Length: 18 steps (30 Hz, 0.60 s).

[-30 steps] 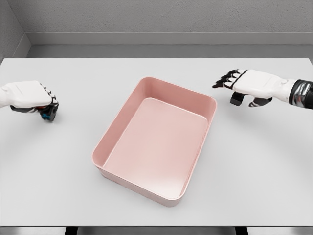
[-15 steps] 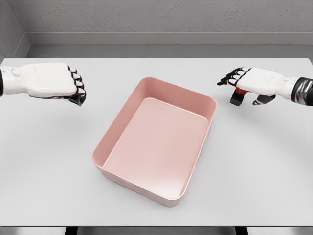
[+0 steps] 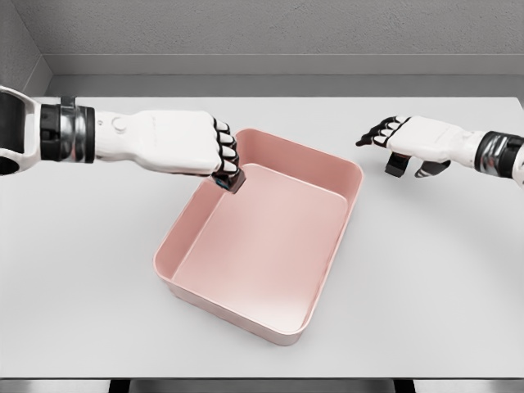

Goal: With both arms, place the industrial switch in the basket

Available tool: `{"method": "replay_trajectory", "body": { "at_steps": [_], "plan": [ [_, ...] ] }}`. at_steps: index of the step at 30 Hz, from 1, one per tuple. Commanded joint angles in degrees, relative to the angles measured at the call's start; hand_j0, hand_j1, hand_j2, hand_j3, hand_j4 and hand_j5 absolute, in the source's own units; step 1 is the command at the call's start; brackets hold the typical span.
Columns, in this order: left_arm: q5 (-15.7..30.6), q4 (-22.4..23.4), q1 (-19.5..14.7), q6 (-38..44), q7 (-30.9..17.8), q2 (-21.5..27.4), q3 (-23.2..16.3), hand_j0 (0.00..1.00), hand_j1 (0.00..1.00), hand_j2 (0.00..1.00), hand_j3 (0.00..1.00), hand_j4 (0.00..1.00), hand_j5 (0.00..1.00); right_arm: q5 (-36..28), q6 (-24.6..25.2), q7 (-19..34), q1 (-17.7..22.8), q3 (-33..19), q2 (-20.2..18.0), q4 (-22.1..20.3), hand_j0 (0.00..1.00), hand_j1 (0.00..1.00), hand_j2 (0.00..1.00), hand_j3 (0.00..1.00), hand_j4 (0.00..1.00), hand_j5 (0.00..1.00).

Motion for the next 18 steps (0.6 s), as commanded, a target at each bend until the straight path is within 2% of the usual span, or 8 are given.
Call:
{"method": "replay_trajectory", "body": {
  "at_steps": [1,5,6,7,12,16,18],
  "plan": [
    [0.3,0.0,0.0,0.2,-0.2,-3.5,-1.9,0.55,0.55,0.55,0.55,0.55,0.55,-0.1,0.1,0.0,0.0,0.1,0.0,0.4,1.00,1.00,1.00,1.00,1.00,1.00],
    [0.0,0.0,0.5,0.2,-3.6,-7.6,-3.6,0.58,0.58,0.58,0.58,0.58,0.58,0.7,0.1,0.0,0.0,0.8,0.3,1.5,1.00,1.00,1.00,1.00,1.00,1.00],
    [0.1,0.0,0.5,0.2,-3.6,-7.7,-3.9,0.65,0.65,0.65,0.65,0.65,0.65,0.7,0.1,0.0,0.0,0.8,0.7,1.8,1.00,1.00,1.00,1.00,1.00,1.00],
    [0.1,0.0,0.5,0.2,-3.6,-7.8,-3.9,0.77,0.77,0.77,0.77,0.77,0.77,0.7,0.1,0.0,0.0,0.8,1.0,1.9,1.00,1.00,1.00,1.00,1.00,1.00],
    [0.2,0.0,0.4,0.2,-3.5,-8.5,-3.9,0.96,0.96,0.96,0.96,0.96,0.96,1.8,0.1,-0.1,-0.3,0.9,1.2,2.6,1.00,1.00,1.00,1.00,1.00,1.00],
    [0.3,0.1,0.4,0.2,-3.3,-9.1,-3.9,0.99,0.99,0.99,0.99,0.99,0.99,1.8,0.1,-0.1,-0.3,1.4,1.7,3.2,1.00,1.00,1.00,1.00,1.00,1.00],
    [0.9,0.0,-0.9,0.2,-2.9,-8.6,-3.6,0.99,0.99,0.99,0.99,0.99,0.99,2.4,0.1,-0.1,-0.3,1.4,1.7,3.2,1.00,1.00,1.00,1.00,1.00,1.00]
  ]
}}
